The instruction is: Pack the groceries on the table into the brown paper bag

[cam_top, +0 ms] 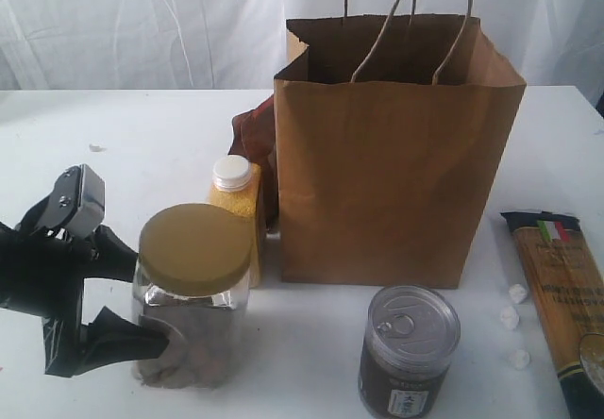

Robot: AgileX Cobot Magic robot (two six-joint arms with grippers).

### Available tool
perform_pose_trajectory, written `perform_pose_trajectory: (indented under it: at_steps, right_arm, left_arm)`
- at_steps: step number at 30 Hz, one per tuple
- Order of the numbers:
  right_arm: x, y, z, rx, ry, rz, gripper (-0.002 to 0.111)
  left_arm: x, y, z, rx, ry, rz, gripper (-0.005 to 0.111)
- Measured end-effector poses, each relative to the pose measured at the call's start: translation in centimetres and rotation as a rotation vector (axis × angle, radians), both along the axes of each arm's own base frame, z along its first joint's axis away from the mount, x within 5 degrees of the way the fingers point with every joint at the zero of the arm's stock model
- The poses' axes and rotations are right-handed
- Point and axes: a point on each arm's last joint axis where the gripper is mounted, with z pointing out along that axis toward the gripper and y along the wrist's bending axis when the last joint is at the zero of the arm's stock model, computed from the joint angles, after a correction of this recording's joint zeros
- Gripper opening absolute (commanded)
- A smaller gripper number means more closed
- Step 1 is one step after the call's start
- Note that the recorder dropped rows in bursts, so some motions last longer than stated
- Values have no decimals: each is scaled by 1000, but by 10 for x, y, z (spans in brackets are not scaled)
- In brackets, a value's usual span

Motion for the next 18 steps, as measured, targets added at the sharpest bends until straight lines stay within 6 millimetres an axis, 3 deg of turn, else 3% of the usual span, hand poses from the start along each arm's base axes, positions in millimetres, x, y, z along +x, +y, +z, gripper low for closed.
perform_pose_trajectory:
  at_steps: [10,18]
  right_arm:
    - [0,0,0,0,0,0,0]
    - [0,0,0,0,0,0,0]
  left_arm:
    - [-15,-4,30,-79,-78,-78,0]
    - [-21,-4,34,-85,-80,-124,0]
